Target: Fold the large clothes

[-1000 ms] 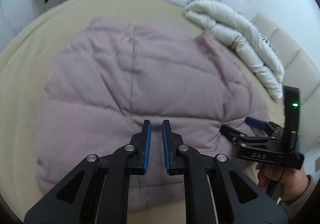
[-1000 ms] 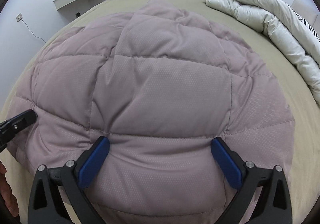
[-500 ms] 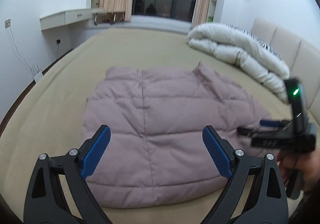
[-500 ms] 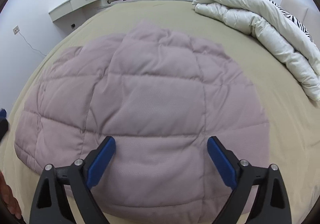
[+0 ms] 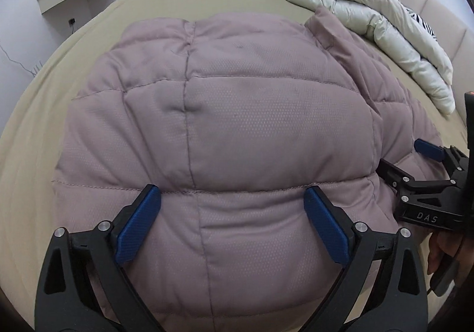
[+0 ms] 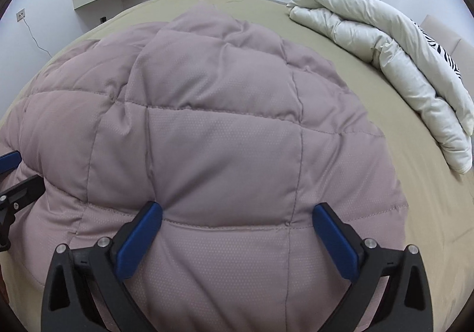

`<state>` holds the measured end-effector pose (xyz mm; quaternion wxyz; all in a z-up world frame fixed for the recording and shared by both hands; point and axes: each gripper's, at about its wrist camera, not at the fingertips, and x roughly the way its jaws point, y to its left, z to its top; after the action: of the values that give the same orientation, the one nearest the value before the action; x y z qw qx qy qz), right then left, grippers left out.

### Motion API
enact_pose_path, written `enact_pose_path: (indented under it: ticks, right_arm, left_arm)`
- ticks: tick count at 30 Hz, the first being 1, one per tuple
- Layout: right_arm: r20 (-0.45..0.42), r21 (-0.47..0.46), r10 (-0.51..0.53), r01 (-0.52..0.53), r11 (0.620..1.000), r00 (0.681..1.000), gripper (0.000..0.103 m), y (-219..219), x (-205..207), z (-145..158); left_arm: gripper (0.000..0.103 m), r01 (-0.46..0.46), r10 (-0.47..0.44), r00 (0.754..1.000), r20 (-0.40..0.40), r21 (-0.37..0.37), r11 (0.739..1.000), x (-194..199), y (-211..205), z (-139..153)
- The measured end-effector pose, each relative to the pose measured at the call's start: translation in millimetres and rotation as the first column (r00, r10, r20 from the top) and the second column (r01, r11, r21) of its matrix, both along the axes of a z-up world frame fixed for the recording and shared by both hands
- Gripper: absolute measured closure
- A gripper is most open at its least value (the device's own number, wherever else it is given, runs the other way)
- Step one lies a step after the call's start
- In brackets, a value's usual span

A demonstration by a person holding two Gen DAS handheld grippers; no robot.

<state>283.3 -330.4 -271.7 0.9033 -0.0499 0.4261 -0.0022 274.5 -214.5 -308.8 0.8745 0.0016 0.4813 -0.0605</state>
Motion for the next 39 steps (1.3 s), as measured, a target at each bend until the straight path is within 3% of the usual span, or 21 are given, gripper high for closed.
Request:
enact_pose_path:
  ticks: [4, 7, 8, 10, 13, 18, 20, 23, 28, 32, 35, 39]
  right_arm:
    - [0.021, -0.021, -0.011, 0.011, 1.000, 1.000, 0.000, 3.6, -1.6, -5.9]
    - [-0.055, 0.017, -0.011, 0.012, 1.000, 0.998, 0.000, -2.1, 0.9, 5.9]
    - [-0.078, 0.043, -0.018, 0.021, 0.999, 0.997, 0.005, -6.5, 3.2, 14.0]
    - [-0.045, 0.100, -0.031, 0.035, 0.994, 0.999, 0.018, -16.5, -4.4, 34.7]
    - [0.006, 0.113, -0.028, 0.028, 0.993, 1.000, 0.016, -29.4, -10.2, 49.2]
    - [-0.024, 0.147, -0.067, 0.070, 0.987, 0.997, 0.016, -51.3, 8.5, 37.0]
    - [-0.008, 0.109, -0.065, 0.066, 0.992, 0.998, 0.006, -48.2, 14.4, 33.1]
    - [-0.004, 0.053, -0.071, 0.071, 0.996, 0.997, 0.000, -37.8, 21.4, 16.0]
    - [-0.017, 0.109, -0.048, 0.049, 0.993, 0.999, 0.000, -46.7, 22.5, 20.6]
    - [0.036, 0.201, -0.030, 0.022, 0.979, 0.999, 0.002, -79.1, 5.6, 45.0]
    - [0.047, 0.303, -0.111, 0.092, 0.949, 0.993, 0.000, -126.7, -7.3, 52.3]
    - [-0.083, 0.545, -0.180, 0.196, 0.815, 0.980, 0.000, -195.7, -6.6, 31.6]
  left_arm:
    - [0.000, 0.015, -0.015, 0.999, -0.035, 0.006, 1.000, 7.2, -2.6, -9.1]
    - [0.001, 0.013, -0.014, 0.998, -0.061, -0.010, 1.000, 12.7, -0.6, 1.6]
    - [0.002, 0.002, -0.002, 0.999, -0.048, -0.015, 1.000, 9.2, 2.0, 9.0]
    - [0.002, -0.040, 0.040, 0.999, 0.021, -0.010, 0.999, -1.5, 11.2, 26.4]
    - [0.002, -0.093, 0.092, 0.994, 0.062, 0.015, 0.996, -0.1, 25.4, 32.0]
    - [0.001, -0.122, 0.120, 0.992, 0.049, 0.039, 0.992, 24.3, 44.2, 20.3]
    - [0.000, -0.100, 0.099, 0.995, 0.023, 0.060, 0.993, 33.4, 45.6, 11.8]
    - [0.000, -0.096, 0.096, 0.995, -0.007, 0.017, 0.995, 52.2, 51.4, -2.1]
    - [0.000, -0.089, 0.089, 0.996, 0.002, 0.010, 0.996, 45.0, 63.9, 8.0]
    - [0.000, -0.211, 0.214, 0.973, 0.087, -0.046, 0.976, 11.5, 116.6, 38.8]
    - [0.000, -0.286, 0.295, 0.955, 0.039, -0.153, 0.946, 10.6, 168.7, 39.3]
    - [0.000, -0.302, 0.293, 0.953, -0.080, -0.367, 0.880, 24.3, 206.1, 21.2]
